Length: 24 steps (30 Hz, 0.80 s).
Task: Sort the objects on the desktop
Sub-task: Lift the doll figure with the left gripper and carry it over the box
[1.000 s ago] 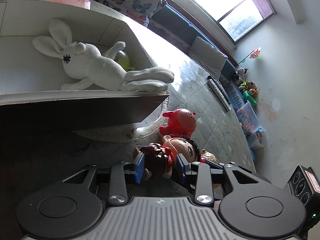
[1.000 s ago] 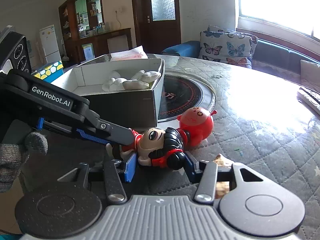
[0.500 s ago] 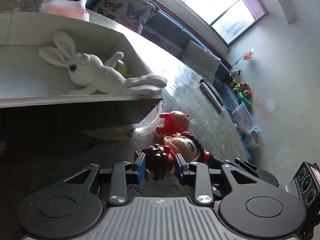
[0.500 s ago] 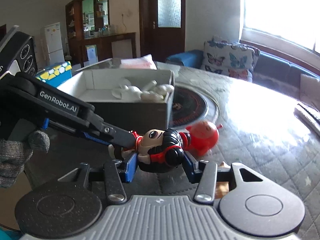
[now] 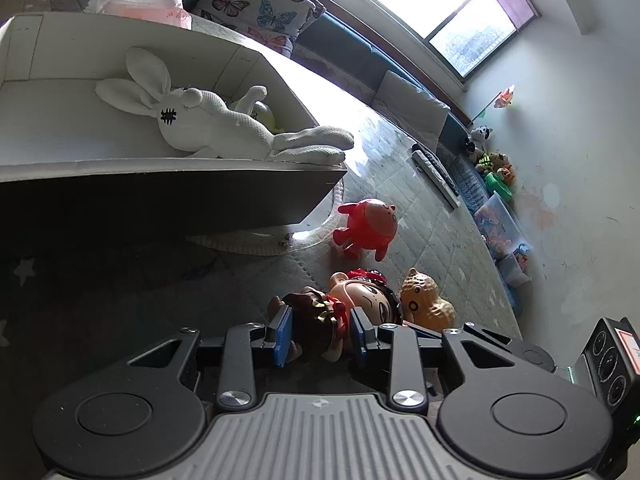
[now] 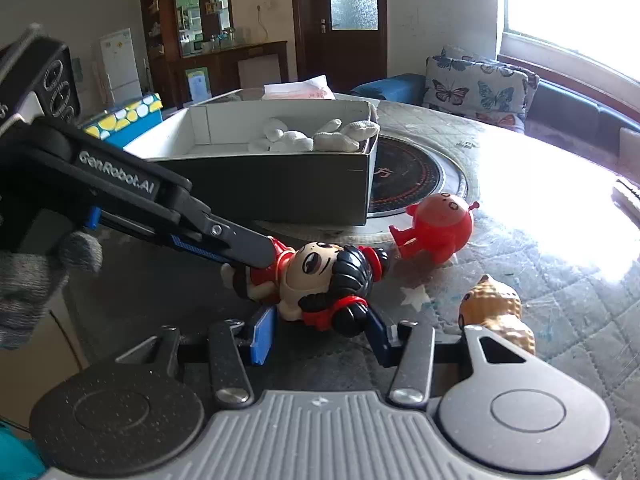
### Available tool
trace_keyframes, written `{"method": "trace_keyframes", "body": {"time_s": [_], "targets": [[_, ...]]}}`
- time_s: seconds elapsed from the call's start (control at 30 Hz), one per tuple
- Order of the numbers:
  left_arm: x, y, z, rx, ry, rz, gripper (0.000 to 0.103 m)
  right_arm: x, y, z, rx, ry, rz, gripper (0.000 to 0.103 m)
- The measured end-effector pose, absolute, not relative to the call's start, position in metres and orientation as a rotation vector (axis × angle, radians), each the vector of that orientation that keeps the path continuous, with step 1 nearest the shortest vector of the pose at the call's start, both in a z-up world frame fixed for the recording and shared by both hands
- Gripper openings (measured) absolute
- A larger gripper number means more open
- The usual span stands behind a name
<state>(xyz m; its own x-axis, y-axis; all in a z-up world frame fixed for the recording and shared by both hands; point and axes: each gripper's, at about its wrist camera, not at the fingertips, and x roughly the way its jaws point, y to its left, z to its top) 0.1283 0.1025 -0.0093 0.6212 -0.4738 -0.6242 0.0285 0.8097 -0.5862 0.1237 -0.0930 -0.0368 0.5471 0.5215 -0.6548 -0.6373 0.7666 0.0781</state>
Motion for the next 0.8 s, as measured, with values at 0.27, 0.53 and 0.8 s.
{"method": "trace_keyframes", "body": {"time_s": [0.27, 0.53, 0.8], "targets": [[0.13, 0.107, -0.012, -0.602, 0.87, -0.317, 0.035, 0.147, -0.1, -0.03, -0.05, 0.74, 0.699, 0.049], [0.134, 0.108, -0.014, -0.6, 0.88, -0.318, 0.035, 0.15, -0.092, -0.033, -0.061, 0.74, 0.681, 0.05], [0.135, 0.113, -0.02, -0.646, 0.887, -0.321, 0.033, 0.148, -0.089, -0.034, -0.086, 0.729, 0.672, 0.05]]}}
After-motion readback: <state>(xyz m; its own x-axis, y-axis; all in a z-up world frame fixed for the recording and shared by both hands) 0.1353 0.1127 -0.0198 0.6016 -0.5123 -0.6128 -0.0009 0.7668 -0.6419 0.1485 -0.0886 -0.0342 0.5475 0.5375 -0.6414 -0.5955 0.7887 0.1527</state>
